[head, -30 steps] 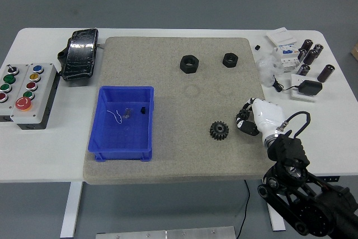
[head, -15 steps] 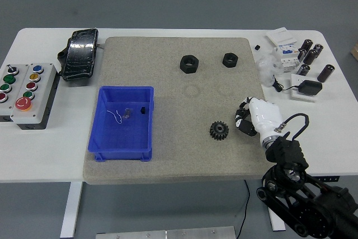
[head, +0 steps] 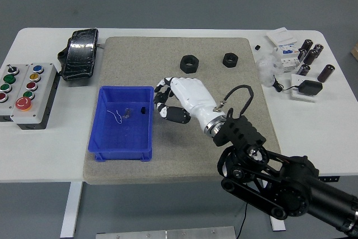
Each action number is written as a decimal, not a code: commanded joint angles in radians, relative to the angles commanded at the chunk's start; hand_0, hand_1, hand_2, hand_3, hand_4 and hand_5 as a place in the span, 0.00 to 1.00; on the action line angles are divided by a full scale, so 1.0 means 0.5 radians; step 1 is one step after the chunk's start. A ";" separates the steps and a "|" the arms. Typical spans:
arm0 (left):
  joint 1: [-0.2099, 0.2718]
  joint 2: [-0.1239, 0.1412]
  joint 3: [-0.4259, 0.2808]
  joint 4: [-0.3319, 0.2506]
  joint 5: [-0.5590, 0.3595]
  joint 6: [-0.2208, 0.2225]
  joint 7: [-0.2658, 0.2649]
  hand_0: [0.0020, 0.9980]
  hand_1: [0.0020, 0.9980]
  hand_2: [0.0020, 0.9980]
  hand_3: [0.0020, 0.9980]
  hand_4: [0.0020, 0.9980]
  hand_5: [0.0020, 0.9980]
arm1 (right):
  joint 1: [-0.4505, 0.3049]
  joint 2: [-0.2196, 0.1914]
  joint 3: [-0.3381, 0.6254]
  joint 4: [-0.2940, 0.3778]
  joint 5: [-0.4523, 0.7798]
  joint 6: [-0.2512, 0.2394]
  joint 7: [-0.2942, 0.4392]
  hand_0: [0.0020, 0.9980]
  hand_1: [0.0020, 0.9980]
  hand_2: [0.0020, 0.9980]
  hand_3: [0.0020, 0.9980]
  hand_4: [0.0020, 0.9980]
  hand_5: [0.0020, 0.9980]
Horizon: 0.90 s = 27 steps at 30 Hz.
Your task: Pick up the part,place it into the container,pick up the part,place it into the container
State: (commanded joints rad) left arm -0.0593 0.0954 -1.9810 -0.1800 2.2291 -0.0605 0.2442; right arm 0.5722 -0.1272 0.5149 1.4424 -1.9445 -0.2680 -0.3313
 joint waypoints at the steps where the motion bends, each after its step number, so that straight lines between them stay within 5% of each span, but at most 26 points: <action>1: 0.000 0.001 0.001 0.000 -0.001 -0.001 -0.001 0.67 0.61 0.57 0.62 0.66 0.31 | 0.045 0.015 -0.053 -0.016 0.057 0.003 0.040 0.59 0.58 0.49 0.54 0.07 0.02; 2: -0.001 0.002 0.001 0.000 -0.002 -0.002 -0.001 0.67 0.61 0.57 0.62 0.67 0.31 | 0.083 0.024 -0.100 -0.027 0.111 -0.001 0.074 0.60 0.66 0.65 0.68 0.23 0.20; 7: 0.005 -0.001 -0.003 0.000 0.003 -0.003 0.004 0.67 0.61 0.57 0.62 0.67 0.31 | 0.218 0.042 -0.306 -0.074 0.378 -0.060 0.204 0.60 0.66 0.65 0.68 0.23 0.20; 8: 0.007 -0.002 -0.004 0.000 0.003 -0.004 0.006 0.67 0.61 0.55 0.62 0.67 0.32 | 0.225 0.045 -0.323 -0.081 0.417 -0.061 0.212 0.61 0.72 0.74 0.74 0.43 0.21; 13: 0.011 -0.001 -0.007 0.000 0.007 -0.007 0.011 0.67 0.61 0.55 0.62 0.67 0.32 | 0.223 0.067 -0.328 -0.113 0.464 0.000 0.152 0.61 0.72 0.74 0.74 0.43 0.21; 14: 0.010 -0.001 -0.007 0.000 0.009 -0.007 0.011 0.67 0.61 0.55 0.62 0.66 0.32 | 0.220 0.071 -0.323 -0.121 0.446 0.013 0.134 0.62 0.74 0.77 0.76 0.53 0.21; 19: 0.006 0.002 -0.005 0.000 0.006 -0.008 0.009 0.67 0.61 0.55 0.62 0.66 0.32 | 0.204 0.073 -0.309 -0.145 0.351 0.051 0.084 0.62 0.74 0.77 0.76 0.53 0.21; 20: 0.006 0.002 -0.005 0.000 0.006 -0.008 0.010 0.67 0.61 0.55 0.62 0.66 0.32 | 0.200 0.073 -0.306 -0.146 0.339 0.056 0.080 0.62 0.74 0.79 0.77 0.62 0.22; 27: 0.002 -0.004 -0.009 0.000 0.013 -0.012 0.009 0.67 0.61 0.55 0.62 0.66 0.32 | 0.081 0.008 -0.137 -0.072 0.216 0.012 0.031 0.59 0.73 0.77 0.77 0.63 0.23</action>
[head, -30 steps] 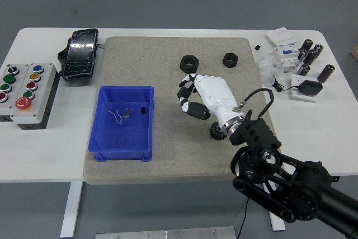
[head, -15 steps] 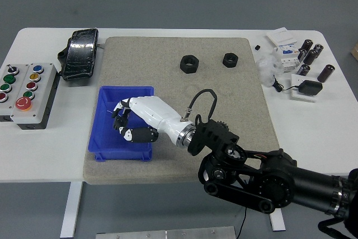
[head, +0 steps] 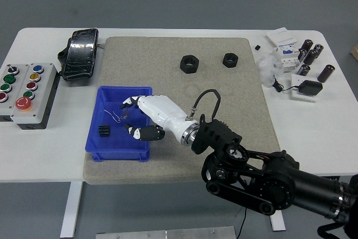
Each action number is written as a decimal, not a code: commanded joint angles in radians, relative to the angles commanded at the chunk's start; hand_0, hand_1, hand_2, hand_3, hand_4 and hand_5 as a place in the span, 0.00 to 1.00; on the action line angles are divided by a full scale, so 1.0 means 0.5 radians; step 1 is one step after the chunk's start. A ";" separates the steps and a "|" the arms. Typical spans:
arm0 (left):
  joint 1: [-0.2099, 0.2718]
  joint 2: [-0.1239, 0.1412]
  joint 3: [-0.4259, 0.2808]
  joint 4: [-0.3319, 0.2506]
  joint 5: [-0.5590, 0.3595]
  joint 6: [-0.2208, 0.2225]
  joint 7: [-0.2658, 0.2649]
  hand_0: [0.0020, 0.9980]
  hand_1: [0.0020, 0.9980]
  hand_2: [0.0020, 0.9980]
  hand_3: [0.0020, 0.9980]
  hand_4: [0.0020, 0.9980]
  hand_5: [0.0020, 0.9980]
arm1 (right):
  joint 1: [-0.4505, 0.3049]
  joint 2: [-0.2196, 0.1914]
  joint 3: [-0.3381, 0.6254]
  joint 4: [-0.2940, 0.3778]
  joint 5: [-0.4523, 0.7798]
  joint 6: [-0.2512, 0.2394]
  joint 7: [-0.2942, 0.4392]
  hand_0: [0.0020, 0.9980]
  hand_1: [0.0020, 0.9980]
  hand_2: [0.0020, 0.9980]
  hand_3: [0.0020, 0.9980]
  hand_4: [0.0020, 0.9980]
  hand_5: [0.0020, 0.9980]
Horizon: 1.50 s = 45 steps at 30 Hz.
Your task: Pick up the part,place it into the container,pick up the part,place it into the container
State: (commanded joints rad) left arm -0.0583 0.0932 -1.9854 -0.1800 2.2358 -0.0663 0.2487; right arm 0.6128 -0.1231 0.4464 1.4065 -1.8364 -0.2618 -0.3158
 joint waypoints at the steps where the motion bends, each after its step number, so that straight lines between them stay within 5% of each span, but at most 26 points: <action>1: -0.001 -0.001 0.000 0.000 0.000 0.000 0.000 0.67 0.61 0.55 0.62 0.66 0.32 | -0.038 -0.033 0.048 0.027 -0.050 0.007 -0.039 0.59 0.73 0.77 0.77 0.63 0.23; 4: -0.001 -0.003 -0.001 0.000 0.000 0.002 -0.001 0.67 0.61 0.55 0.62 0.66 0.32 | -0.169 -0.157 0.206 0.144 -0.205 0.126 -0.187 0.59 0.73 0.77 0.77 0.63 0.23; 5: 0.002 -0.003 -0.005 0.000 0.010 0.002 -0.001 0.67 0.61 0.55 0.62 0.66 0.33 | -0.216 -0.202 0.261 0.190 -0.253 0.173 -0.239 0.59 0.76 0.83 0.90 0.89 0.45; 14: 0.021 -0.005 -0.057 0.000 0.066 0.008 0.004 0.67 0.61 0.55 0.62 0.66 0.33 | -0.632 -0.514 0.681 0.573 -0.621 0.485 -0.646 0.58 0.75 0.85 0.92 0.96 0.51; 21: 0.013 0.001 -0.042 0.000 0.059 0.014 -0.009 0.67 0.61 0.55 0.62 0.65 0.33 | -0.790 -0.539 0.664 0.601 -0.578 0.530 -0.659 0.54 0.75 0.86 0.91 0.96 0.51; 34: 0.005 -0.001 -0.046 0.000 0.066 0.013 -0.009 0.67 0.61 0.55 0.62 0.65 0.33 | -0.663 -0.447 0.534 0.362 -0.508 0.513 -0.659 0.51 0.75 0.85 0.89 0.96 0.52; 35: 0.006 -0.002 -0.045 0.000 0.066 0.013 -0.009 0.67 0.61 0.55 0.62 0.65 0.33 | -0.655 -0.441 0.528 0.345 -0.506 0.508 -0.659 0.46 0.69 0.73 0.75 0.70 0.40; 40: 0.009 -0.005 -0.041 0.000 0.066 0.008 -0.005 0.67 0.61 0.55 0.62 0.65 0.33 | -0.635 -0.423 0.505 0.295 -0.469 0.472 -0.656 0.46 0.69 0.73 0.75 0.70 0.40; 41: 0.010 -0.007 -0.040 0.000 0.066 0.007 -0.004 0.67 0.61 0.55 0.60 0.64 0.32 | -0.631 -0.420 0.500 0.286 -0.462 0.459 -0.654 0.43 0.63 0.56 0.67 0.42 0.28; 45: 0.010 -0.009 -0.038 0.000 0.066 0.005 -0.005 0.67 0.61 0.55 0.60 0.64 0.32 | -0.622 -0.414 0.484 0.269 -0.456 0.424 -0.647 0.43 0.63 0.56 0.67 0.42 0.28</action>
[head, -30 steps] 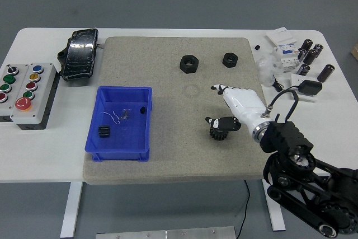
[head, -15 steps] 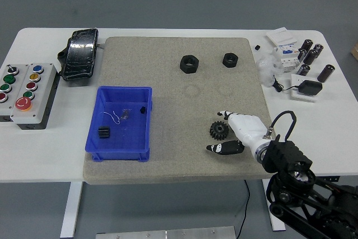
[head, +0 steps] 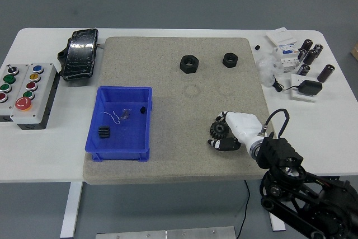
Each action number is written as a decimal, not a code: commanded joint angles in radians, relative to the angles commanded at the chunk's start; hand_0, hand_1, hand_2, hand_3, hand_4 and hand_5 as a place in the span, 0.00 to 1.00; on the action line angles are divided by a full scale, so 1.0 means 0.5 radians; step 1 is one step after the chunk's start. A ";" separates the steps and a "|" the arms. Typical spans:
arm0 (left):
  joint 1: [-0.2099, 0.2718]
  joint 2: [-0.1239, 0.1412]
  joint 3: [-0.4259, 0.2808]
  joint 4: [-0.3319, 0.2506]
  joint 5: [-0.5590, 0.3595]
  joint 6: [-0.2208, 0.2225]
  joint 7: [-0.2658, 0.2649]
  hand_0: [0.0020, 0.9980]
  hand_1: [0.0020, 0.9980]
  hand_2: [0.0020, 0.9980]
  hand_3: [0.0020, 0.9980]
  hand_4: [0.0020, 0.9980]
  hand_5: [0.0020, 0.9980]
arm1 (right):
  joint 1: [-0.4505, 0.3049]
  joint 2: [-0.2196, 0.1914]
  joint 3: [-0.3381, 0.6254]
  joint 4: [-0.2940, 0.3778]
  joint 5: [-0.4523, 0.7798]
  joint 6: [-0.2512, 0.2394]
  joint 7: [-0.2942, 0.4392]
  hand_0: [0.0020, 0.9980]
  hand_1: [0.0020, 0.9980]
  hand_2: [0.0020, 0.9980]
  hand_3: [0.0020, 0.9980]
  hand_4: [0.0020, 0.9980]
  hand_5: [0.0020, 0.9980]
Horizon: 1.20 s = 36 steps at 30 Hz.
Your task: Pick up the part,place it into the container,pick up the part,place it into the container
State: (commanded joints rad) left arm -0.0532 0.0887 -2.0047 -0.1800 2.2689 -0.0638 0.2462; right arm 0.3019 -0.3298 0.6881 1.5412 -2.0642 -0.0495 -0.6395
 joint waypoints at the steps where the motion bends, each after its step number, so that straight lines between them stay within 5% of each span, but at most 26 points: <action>1: -0.001 0.000 0.002 0.000 -0.001 0.000 -0.002 0.67 0.61 0.55 0.60 0.64 0.32 | 0.001 0.001 -0.006 -0.006 -0.003 -0.009 0.002 0.43 0.63 0.56 0.67 0.42 0.28; 2: -0.001 0.000 0.004 0.000 -0.001 0.000 -0.003 0.66 0.61 0.55 0.60 0.63 0.31 | 0.001 0.001 -0.009 -0.009 -0.006 -0.013 0.003 0.46 0.61 0.42 0.61 0.46 0.04; 15: -0.001 0.000 -0.001 0.000 0.000 -0.044 -0.005 0.66 0.61 0.56 0.61 0.64 0.29 | 0.031 -0.016 -0.029 0.029 -0.064 -0.100 0.042 0.48 0.58 0.35 0.58 0.39 0.00; 25: 0.015 -0.010 -0.008 0.000 0.000 -0.035 -0.002 0.66 0.61 0.55 0.61 0.63 0.29 | 0.393 0.092 -0.239 0.095 0.188 -0.331 0.402 0.52 0.58 0.36 0.57 0.39 0.00; 26: 0.018 -0.012 -0.002 0.000 -0.001 -0.033 -0.003 0.66 0.61 0.55 0.61 0.63 0.29 | 0.437 0.124 -0.283 0.069 0.230 -0.357 0.448 0.52 0.62 0.57 0.62 0.59 0.00; 31: 0.023 -0.023 0.003 0.000 0.000 -0.027 0.000 0.66 0.61 0.55 0.61 0.63 0.29 | 0.648 0.281 -0.494 -0.079 0.308 -0.414 0.621 0.52 0.62 0.57 0.62 0.59 0.00; 32: 0.024 -0.023 0.002 0.000 0.000 -0.027 0.001 0.66 0.61 0.56 0.61 0.65 0.30 | 0.684 0.302 -0.529 -0.102 0.304 -0.416 0.634 0.60 0.67 0.66 0.67 0.53 0.14; 36: 0.024 -0.021 0.002 0.000 0.000 -0.023 0.003 0.66 0.61 0.56 0.61 0.65 0.30 | 0.813 0.364 -0.642 -0.175 0.269 -0.377 0.638 0.60 0.67 0.66 0.67 0.53 0.14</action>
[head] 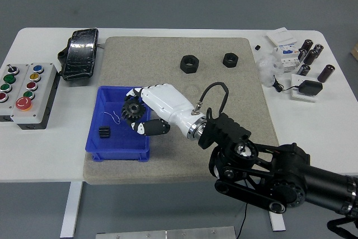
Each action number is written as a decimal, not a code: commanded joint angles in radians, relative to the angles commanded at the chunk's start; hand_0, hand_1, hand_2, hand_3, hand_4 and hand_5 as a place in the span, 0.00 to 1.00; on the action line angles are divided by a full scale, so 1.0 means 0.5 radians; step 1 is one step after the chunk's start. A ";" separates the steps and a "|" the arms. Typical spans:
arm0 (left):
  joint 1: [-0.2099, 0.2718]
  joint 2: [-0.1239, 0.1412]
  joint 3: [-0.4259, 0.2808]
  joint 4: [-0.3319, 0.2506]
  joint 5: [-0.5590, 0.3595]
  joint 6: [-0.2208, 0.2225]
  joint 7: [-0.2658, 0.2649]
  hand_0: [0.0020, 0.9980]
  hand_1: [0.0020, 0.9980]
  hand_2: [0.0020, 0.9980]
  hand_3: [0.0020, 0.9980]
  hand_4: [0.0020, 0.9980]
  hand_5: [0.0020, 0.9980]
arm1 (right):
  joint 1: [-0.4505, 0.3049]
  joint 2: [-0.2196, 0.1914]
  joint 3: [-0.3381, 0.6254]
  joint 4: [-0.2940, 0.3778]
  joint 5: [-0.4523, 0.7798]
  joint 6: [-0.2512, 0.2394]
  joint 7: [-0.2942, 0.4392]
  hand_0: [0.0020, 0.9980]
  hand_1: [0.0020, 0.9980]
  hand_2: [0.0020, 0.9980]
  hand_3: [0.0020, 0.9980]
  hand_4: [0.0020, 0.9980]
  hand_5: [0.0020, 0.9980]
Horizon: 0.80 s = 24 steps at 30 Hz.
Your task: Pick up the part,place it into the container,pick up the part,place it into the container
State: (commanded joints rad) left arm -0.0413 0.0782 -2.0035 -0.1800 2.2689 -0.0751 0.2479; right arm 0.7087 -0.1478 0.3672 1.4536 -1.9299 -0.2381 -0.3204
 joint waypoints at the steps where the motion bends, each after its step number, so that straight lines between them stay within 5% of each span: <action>1: 0.000 0.001 0.000 0.000 0.000 0.002 0.000 0.66 0.61 0.56 0.61 0.65 0.30 | 0.020 0.009 -0.017 -0.009 -0.009 0.013 -0.007 0.60 0.67 0.66 0.67 0.53 0.14; 2: 0.000 0.002 0.001 0.000 0.000 0.003 0.000 0.66 0.61 0.56 0.61 0.65 0.30 | 0.040 0.019 -0.035 -0.019 -0.020 0.027 -0.015 0.67 0.74 0.74 0.70 0.49 0.26; 7: -0.002 0.004 -0.003 0.000 0.000 -0.003 -0.002 0.66 0.61 0.56 0.61 0.65 0.30 | 0.088 0.063 -0.100 -0.065 -0.098 0.126 -0.073 0.67 0.74 0.74 0.70 0.49 0.26; 8: -0.003 0.005 -0.005 0.000 0.000 -0.005 -0.004 0.66 0.61 0.56 0.61 0.66 0.30 | 0.089 0.068 -0.110 -0.072 -0.110 0.149 -0.084 0.77 0.86 0.87 0.84 0.69 0.32; 13: -0.005 0.005 -0.010 0.000 0.000 -0.014 -0.007 0.66 0.61 0.56 0.61 0.66 0.30 | 0.077 0.084 -0.123 -0.084 -0.154 0.235 -0.128 0.77 0.86 0.87 0.84 0.69 0.32; 14: -0.006 0.004 -0.014 0.000 0.000 -0.015 -0.007 0.66 0.61 0.56 0.61 0.66 0.30 | 0.069 0.090 -0.119 -0.089 -0.163 0.250 -0.136 0.80 0.89 0.92 0.90 0.80 0.35; 15: -0.007 0.004 -0.017 0.000 0.000 -0.016 -0.007 0.66 0.61 0.56 0.61 0.66 0.30 | 0.060 0.097 -0.116 -0.095 -0.168 0.261 -0.142 0.80 0.89 0.92 0.90 0.80 0.35; 24: -0.010 0.007 -0.016 0.000 0.000 -0.011 -0.007 0.66 0.61 0.56 0.61 0.66 0.30 | -0.020 0.113 -0.027 -0.103 -0.151 0.174 -0.123 0.79 0.89 0.91 0.89 0.82 0.36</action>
State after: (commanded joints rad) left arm -0.0465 0.0816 -2.0114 -0.1800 2.2689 -0.0808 0.2444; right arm 0.6986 -0.0914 0.3536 1.4022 -2.0052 -0.1513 -0.3819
